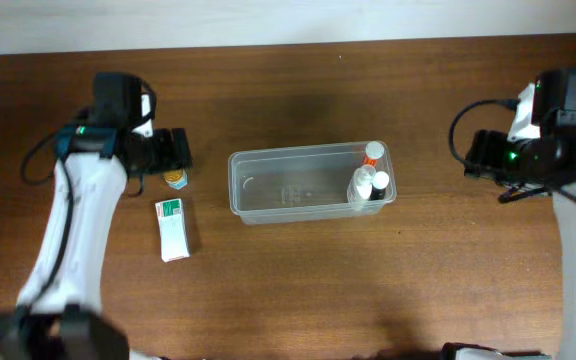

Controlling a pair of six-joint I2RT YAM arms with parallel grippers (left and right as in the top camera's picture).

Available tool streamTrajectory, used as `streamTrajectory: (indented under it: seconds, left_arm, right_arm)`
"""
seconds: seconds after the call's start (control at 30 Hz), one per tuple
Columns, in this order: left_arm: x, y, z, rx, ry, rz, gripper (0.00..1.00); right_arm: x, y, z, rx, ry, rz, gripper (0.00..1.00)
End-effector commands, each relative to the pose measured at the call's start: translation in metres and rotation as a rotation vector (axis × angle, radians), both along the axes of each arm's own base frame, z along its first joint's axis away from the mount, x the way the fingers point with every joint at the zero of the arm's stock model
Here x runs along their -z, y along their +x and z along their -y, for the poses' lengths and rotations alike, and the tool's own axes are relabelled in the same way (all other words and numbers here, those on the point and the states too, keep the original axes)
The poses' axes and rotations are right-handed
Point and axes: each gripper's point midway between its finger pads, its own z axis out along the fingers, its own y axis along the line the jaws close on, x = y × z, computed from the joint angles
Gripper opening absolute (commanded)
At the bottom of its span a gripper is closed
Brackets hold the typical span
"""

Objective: Pack container
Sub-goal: 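Grasp the gold-lidded jar with the left gripper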

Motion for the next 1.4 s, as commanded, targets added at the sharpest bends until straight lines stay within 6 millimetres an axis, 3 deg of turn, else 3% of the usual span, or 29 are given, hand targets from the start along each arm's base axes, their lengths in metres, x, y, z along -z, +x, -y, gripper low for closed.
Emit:
streamTrajectory:
  seconds: [0.0,0.13,0.3,0.47,0.5,0.67,0.7,0.73,0.83,0.93,1.03,1.1,1.17,1.27,1.3,1.37]
  left_arm:
    - [0.059,0.017,-0.008,-0.030,-0.006,-0.129,0.99]
    - [0.106,0.030,-0.008,-0.029,-0.005,-0.188,0.99]
    - [0.157,0.035,-0.008,-0.023,-0.003,-0.255,0.99]
    - [0.165,0.039,-0.008,-0.023,-0.002,-0.252,0.95]
    - [0.164,0.040,-0.008,-0.023,-0.002,-0.247,0.89]
    - [0.160,0.043,-0.008,-0.023,-0.002,-0.240,0.41]
    - [0.159,0.043,-0.008,-0.023,-0.002,-0.243,0.35]
    - [0.156,0.044,-0.008,-0.023,-0.002,-0.245,0.30]
    - [0.143,0.048,-0.008,-0.023,-0.002,-0.240,0.28]
    - [0.106,0.056,-0.004,-0.014,-0.002,-0.206,0.28]
    - [0.054,0.062,0.012,0.023,-0.001,-0.131,0.27]
    - [0.015,0.062,0.036,0.076,-0.002,-0.060,0.28]
    - [-0.030,0.047,0.096,0.214,-0.010,0.043,0.19]
    - [-0.041,0.030,0.142,0.311,-0.022,0.060,0.16]
    - [-0.039,0.019,0.163,0.343,-0.030,0.046,0.16]
    - [-0.034,0.005,0.186,0.405,-0.021,0.024,0.16]
  right_arm:
    - [0.024,-0.003,0.001,-0.013,0.038,-0.066,0.72]
    - [0.035,-0.002,0.001,-0.013,0.044,-0.095,0.72]
    - [0.035,-0.001,0.002,-0.016,0.042,-0.094,0.72]
    - [0.035,-0.001,0.002,-0.016,0.042,-0.094,0.72]
    - [0.035,-0.001,0.002,-0.016,0.042,-0.094,0.72]
    - [0.035,-0.001,0.002,-0.017,0.038,-0.095,0.72]
    - [0.035,-0.001,0.002,-0.019,0.037,-0.095,0.72]
    - [0.035,-0.001,0.002,-0.019,0.037,-0.095,0.72]
    - [0.035,-0.002,0.002,-0.019,0.037,-0.095,0.72]
    - [0.035,-0.001,0.002,-0.019,0.037,-0.095,0.72]
    - [0.035,-0.001,0.002,-0.019,0.037,-0.095,0.72]
    - [0.035,-0.001,0.002,-0.019,0.037,-0.094,0.72]
    - [0.035,-0.001,0.002,-0.019,0.037,-0.094,0.72]
    - [0.035,-0.001,0.002,-0.019,0.037,-0.094,0.72]
    - [0.035,-0.001,0.002,-0.019,0.037,-0.094,0.72]
    - [0.035,-0.001,0.002,-0.019,0.037,-0.095,0.72]
